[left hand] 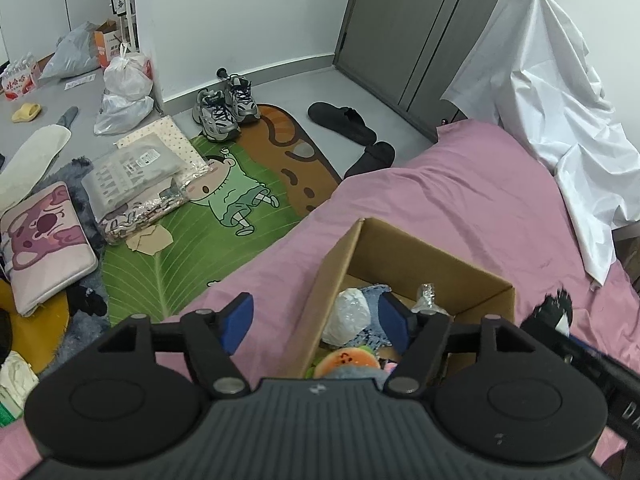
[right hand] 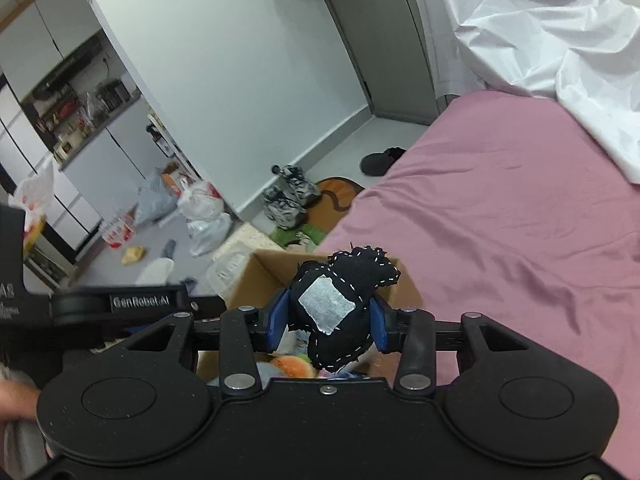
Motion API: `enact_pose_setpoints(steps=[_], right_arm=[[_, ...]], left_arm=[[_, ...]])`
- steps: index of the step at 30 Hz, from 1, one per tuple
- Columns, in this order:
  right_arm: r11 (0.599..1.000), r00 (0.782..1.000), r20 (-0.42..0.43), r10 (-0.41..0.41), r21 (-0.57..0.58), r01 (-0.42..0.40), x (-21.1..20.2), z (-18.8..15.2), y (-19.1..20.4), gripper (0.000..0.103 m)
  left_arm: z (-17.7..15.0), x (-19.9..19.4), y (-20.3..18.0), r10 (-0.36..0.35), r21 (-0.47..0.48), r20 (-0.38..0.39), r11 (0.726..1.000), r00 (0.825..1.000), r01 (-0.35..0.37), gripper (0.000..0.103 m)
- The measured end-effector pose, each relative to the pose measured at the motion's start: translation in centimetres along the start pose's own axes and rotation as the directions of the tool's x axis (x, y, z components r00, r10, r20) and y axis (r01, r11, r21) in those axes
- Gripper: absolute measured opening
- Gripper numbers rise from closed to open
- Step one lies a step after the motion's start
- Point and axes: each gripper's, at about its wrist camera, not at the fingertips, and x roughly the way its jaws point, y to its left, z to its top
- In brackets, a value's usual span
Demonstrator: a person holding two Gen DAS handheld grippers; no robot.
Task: Organize soft objects
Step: 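Open the left tool dropping the cotton roll while the right tool drops the black patch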
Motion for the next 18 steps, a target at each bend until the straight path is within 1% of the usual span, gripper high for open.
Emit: enact_pose_setpoints(steps=[2,4,5,6,7,9,11,14,15,18], right_arm=[[1.000,1.000,0.004,0.017,-0.001,-0.017,0.0,0.1,0.4,0.049],[0.999,0.999,0.014,0.031,-0.032,-0.031,-0.3,0.4,1.0,0.049],[0.999,0.999,0.018,0.030,-0.042,-0.029,-0.5,0.4,1.2,0.051],[0.999,0.999,0.019,0.029,-0.042,-0.029,-0.6,0.6,1.3,0.058],[0.999,0.999,0.022,0.032,-0.037,-0.031,-0.8,0.6,1.3,0.061],[0.998,0.999,0.027,0.044,-0.037,-0.043,-1.1,0.7,1.3,0.074],[0.998,0.999,0.029,0.043,-0.041,-0.042,-1.4,0.7,1.2,0.079],[0.998,0.998,0.025,0.054,-0.021,-0.054,-1.6,0.8,1.0,0.083],[0.998,0.998,0.026,0.052,-0.019,-0.052,-1.7,0.8,1.0,0.086],[0.999,0.998,0.037,0.042,-0.020,-0.041,-2.5,0.8,0.8,0.089]], left_arm=[[0.1,-0.2,0.1,0.006,0.009,-0.004,1.000,1.000,-0.006,0.071],[0.2,-0.5,0.3,0.012,0.014,0.002,1.000,1.000,-0.012,0.073],[0.2,-0.7,0.3,0.015,0.015,0.004,1.000,1.000,-0.015,0.074],[0.2,-0.8,0.2,0.018,0.015,0.003,1.000,1.000,-0.018,0.075],[0.1,-0.9,0.1,0.018,0.015,-0.001,1.000,1.000,-0.017,0.075],[0.0,-1.2,-0.2,0.005,0.024,-0.006,1.000,1.000,-0.005,0.077],[-0.3,-1.6,-0.5,0.002,0.039,-0.003,0.999,1.000,-0.002,0.080],[-0.7,-2.1,-0.6,0.019,0.046,0.002,0.999,1.000,-0.019,0.084],[-0.7,-2.2,-0.6,0.022,0.045,-0.002,0.999,1.000,-0.021,0.085],[-1.0,-2.7,-0.9,0.029,0.049,-0.006,0.998,1.000,-0.029,0.085]])
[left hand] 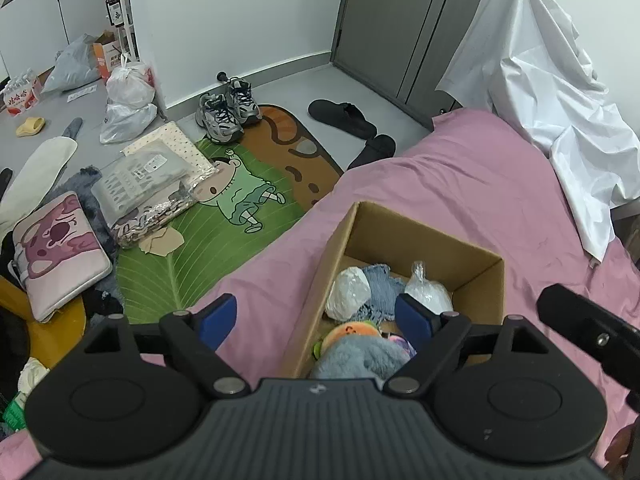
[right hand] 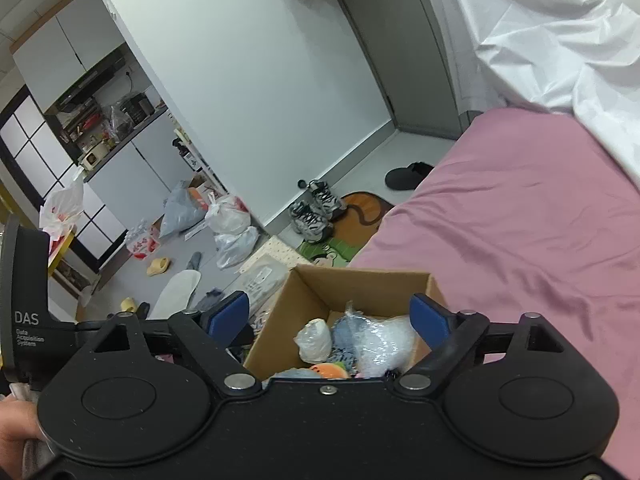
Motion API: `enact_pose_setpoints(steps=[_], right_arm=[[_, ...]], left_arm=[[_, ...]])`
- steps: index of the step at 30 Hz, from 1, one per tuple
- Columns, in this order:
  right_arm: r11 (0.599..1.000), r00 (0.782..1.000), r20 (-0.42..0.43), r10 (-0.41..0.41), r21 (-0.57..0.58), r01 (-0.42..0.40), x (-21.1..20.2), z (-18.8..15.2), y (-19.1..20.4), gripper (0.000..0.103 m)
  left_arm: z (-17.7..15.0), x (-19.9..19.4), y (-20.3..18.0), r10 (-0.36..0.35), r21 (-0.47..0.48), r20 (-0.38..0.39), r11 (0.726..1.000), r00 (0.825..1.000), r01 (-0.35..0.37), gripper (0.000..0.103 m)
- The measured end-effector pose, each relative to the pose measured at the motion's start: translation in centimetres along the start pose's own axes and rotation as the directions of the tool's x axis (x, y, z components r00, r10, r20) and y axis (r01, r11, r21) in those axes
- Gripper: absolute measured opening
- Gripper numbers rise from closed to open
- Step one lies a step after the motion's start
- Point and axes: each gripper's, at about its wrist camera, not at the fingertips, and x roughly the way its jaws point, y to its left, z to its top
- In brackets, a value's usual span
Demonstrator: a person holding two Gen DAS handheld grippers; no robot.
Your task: Organize soft objects
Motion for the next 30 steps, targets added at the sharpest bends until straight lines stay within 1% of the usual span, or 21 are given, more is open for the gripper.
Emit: enact_pose_setpoints(steps=[7,11,18,23,25,30], right_arm=[[0.999,1.000,-0.004,-0.029,0.020,0.029,-1.5,0.2,-0.7,0.098],[0.999,0.999,-0.022,-0.040,0.024,0.040,-2.5,0.1,-0.9,0.103],[0.997,0.997,-0.026,-0.069,0.016,0.070,-4.6,-0.2,-1.3,0.103],[0.996,0.997,-0.009,-0.082,0.023,0.082,-6.4,-0.4,-2.0,0.103],[0.996,0.996,-0.003,-0.087,0.016,0.087,-7.2,-0.6,-2.2,0.103],[0.996,0.995,0.010,-0.095,0.003,0.095,-8.8,-0.8,-2.7,0.103]], left_arm=[[-0.7,-1.6,-1.0,0.005,0.022,0.015,1.000,1.000,-0.005,0.090],[-1.1,-2.5,-1.4,0.001,0.022,0.016,1.000,1.000,-0.001,0.091],[-2.0,-4.4,-2.6,0.001,0.036,0.021,0.999,1.000,-0.001,0.095],[-2.9,-5.9,-3.6,-0.013,0.048,0.032,0.999,0.999,0.011,0.097],[-3.2,-6.2,-4.0,-0.005,0.058,0.030,0.998,1.000,0.003,0.101],[-4.5,-7.5,-4.5,0.007,0.055,0.040,0.998,0.999,-0.009,0.102]])
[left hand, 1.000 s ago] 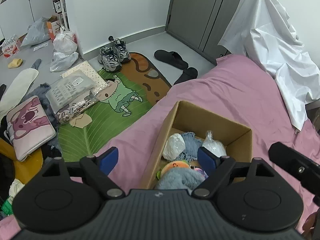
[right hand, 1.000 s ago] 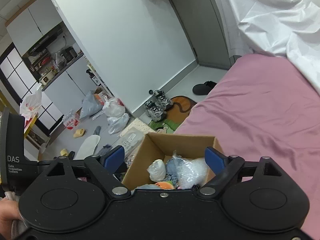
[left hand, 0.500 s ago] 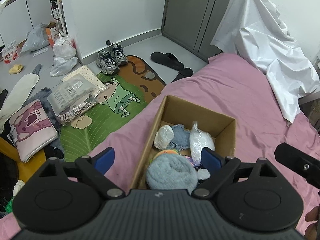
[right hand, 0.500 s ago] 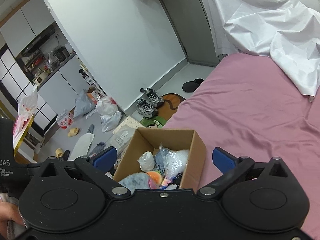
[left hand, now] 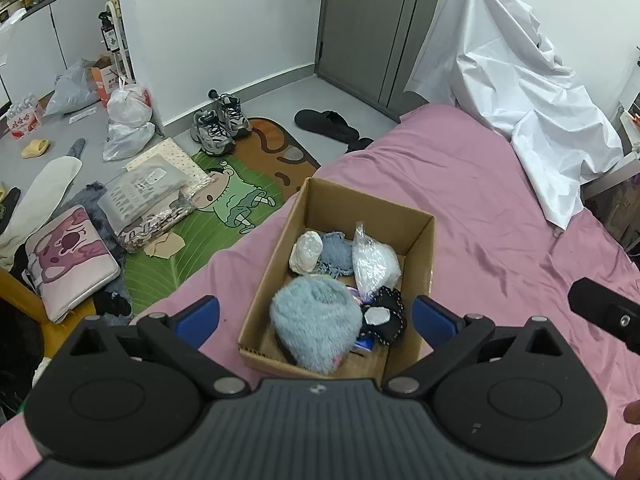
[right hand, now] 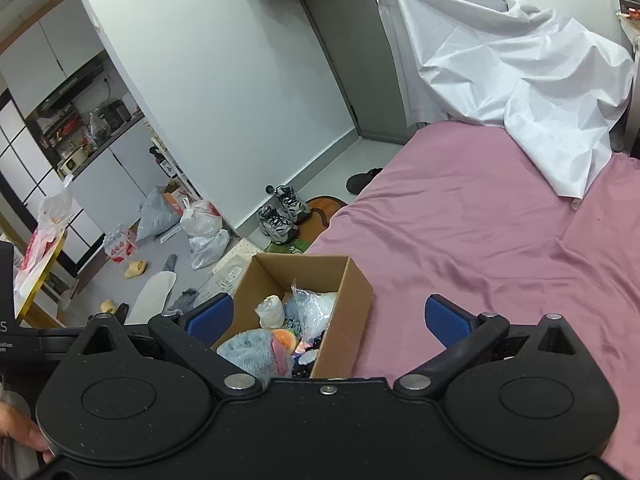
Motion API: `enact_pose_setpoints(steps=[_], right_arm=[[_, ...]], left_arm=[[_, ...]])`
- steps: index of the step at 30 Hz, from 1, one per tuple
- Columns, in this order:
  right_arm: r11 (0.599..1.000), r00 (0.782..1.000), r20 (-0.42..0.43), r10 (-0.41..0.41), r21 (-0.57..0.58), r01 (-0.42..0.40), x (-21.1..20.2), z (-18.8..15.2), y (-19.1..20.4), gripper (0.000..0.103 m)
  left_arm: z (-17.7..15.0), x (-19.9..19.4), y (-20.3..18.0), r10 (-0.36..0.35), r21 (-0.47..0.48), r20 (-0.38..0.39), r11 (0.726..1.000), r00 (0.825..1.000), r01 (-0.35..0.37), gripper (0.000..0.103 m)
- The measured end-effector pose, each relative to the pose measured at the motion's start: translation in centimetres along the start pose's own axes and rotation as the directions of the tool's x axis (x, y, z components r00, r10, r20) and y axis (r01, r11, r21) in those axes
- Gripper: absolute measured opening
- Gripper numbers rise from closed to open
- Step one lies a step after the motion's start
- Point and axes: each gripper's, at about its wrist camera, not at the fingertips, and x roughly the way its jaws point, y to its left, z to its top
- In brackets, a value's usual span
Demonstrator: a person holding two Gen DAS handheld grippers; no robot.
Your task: Organize soft objects
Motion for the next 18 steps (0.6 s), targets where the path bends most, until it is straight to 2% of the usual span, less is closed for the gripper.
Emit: enact_pose_setpoints(steps=[11,18], right_arm=[[1.000,1.000,0.011,0.015,-0.001,-0.015,-3.5,-0.2,-1.2,0.103],[1.000,0.999,0.039,-0.014,0.027,0.013,-5.8,-0.2,-3.2,0.103]], left_arm=[[-1.6,-2.9,-2.0,-0.005,0.020,0.025,1.000,1.000,0.005,0.102],[-2.8,-4.2,-3.3,-0.001,0.037,0.028,0.999,1.000,0.000,0.102]])
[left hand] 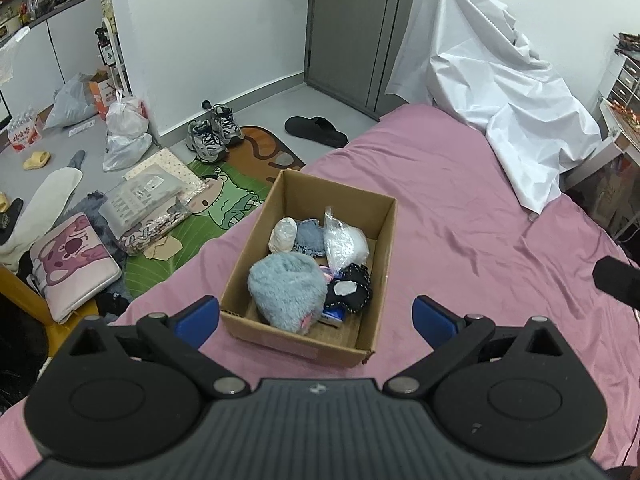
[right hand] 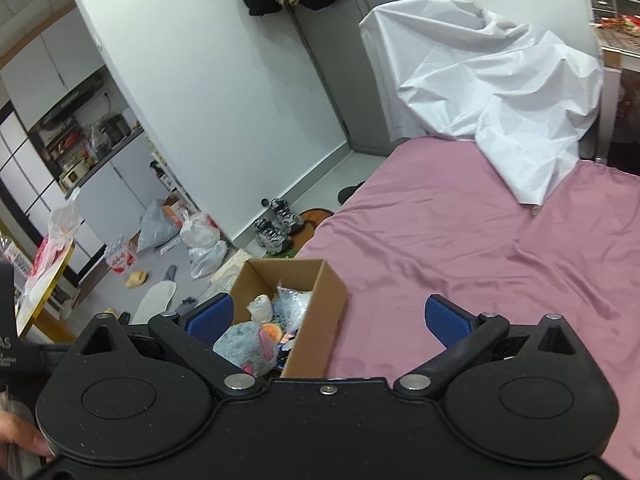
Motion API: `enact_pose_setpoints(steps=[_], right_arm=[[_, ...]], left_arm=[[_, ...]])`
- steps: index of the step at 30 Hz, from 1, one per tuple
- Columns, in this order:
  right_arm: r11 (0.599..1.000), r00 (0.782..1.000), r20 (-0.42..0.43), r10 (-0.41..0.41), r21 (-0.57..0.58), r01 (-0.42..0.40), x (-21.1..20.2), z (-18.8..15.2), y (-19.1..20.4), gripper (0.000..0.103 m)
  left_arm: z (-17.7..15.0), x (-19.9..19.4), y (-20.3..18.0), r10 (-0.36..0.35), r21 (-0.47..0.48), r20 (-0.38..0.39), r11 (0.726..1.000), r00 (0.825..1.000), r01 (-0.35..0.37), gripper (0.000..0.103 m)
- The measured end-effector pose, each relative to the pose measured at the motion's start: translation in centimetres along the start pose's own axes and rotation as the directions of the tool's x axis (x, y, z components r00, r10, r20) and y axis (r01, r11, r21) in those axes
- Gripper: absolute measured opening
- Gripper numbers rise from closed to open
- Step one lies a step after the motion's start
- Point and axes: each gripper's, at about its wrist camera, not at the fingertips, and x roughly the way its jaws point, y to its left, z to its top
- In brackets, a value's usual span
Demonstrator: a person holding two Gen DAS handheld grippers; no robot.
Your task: Organize soft objects
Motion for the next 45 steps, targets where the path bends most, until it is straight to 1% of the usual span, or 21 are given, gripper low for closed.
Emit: enact_pose_setpoints(steps=[6,13,19,25,27,31,33,37,42,45], right_arm=[[0.999,0.999,-0.004,-0.043,-0.004,0.043,-1.7,-0.5,-0.7,0.103],[1.000,0.997,0.068,-0.027,0.009,0.026,-5.3,-0.7,0.0,0.103],[1.000,0.996,0.089,-0.031,0.003,0.031,-7.1,-2.1,0.7,0.103],[0.999,0.995,0.090,-0.036,0.002,0.036,-7.9,-2.8,0.9,0.103],[0.999,0.996,0.085,-0.039,0.007,0.038,-8.0,-3.1,0.9,0.103],[1.000,0.998,0.068,-0.008,0.031,0.006,-8.5,-3.7,0.9,0.103],[0.999,0.998,0.066,-0.012,0.033,0.010,-8.9,-3.8,1.0,0.103],[0.999,0.999,0.038,-0.011,0.049,0.009,-9.3,-4.4,1.2,0.103],[0.999,1.000,-0.013,-0.027,0.019,0.028,-9.3,-5.3,2.3,0.103],[1.000,0.999,-0.033,-0.024,-0.003,0.024,-9.4,-5.4,3.1,0.103]], left_arm=[[-0.5,-1.7,-0.5,-0.013,0.010,0.014,1.000,1.000,0.013,0.102],[-1.3,-3.6,-0.4,-0.027,0.025,0.035,0.999,0.999,0.026,0.102],[-2.2,-5.0,0.0,-0.042,0.039,0.049,0.998,0.998,0.040,0.102],[-3.4,-5.8,0.3,-0.046,0.046,0.044,0.998,0.998,0.044,0.102],[-3.6,-6.3,0.2,-0.046,0.045,0.040,0.998,0.998,0.044,0.102],[-4.1,-7.6,-0.3,-0.048,0.088,0.049,0.995,0.998,0.044,0.102],[-4.4,-8.1,-0.5,-0.061,0.094,0.048,0.994,0.997,0.056,0.102],[-4.9,-8.9,-0.3,-0.061,0.101,0.049,0.993,0.997,0.056,0.102],[-5.2,-9.9,0.9,-0.064,0.088,0.055,0.994,0.996,0.059,0.102],[-5.3,-10.7,1.6,-0.073,0.080,0.069,0.994,0.995,0.068,0.102]])
